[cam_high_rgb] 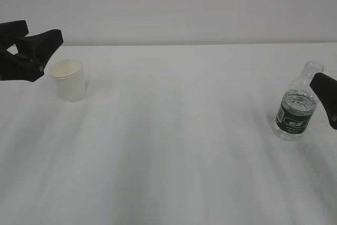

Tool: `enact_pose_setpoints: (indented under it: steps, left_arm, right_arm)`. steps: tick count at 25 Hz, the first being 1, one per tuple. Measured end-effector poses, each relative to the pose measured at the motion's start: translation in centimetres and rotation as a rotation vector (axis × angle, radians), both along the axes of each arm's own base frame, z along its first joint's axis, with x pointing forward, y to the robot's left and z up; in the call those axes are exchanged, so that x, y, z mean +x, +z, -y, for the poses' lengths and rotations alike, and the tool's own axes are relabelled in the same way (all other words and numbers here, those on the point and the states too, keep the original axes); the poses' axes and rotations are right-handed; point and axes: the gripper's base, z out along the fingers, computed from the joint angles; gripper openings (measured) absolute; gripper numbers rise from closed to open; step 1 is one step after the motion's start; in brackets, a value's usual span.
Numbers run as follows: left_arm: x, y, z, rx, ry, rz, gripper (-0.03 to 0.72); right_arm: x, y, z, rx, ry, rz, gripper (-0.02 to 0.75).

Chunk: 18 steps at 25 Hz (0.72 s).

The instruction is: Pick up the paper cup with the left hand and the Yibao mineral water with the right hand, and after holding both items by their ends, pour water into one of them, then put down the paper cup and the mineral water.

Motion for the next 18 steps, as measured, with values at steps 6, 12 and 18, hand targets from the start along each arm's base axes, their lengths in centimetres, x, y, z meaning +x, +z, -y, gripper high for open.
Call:
enact_pose_setpoints:
  steps: [6,12,18]
  left_arm:
    - [0.0,0.1,0.0,-0.004,-0.002,0.010,0.549]
    - [0.0,0.2,0.0,-0.007,-0.004,0.018,0.549]
    - [0.0,0.2,0.1,-0.006,-0.006,0.019,0.549]
  right_arm:
    - [1.6,-2.0,0.0,0.057,-0.002,-0.001,0.552]
    - [2.4,-5.0,0.3,0.078,-0.047,-0.134,0.552]
    - [2.5,-5.2,0.6,0.047,-0.075,-0.132,0.552]
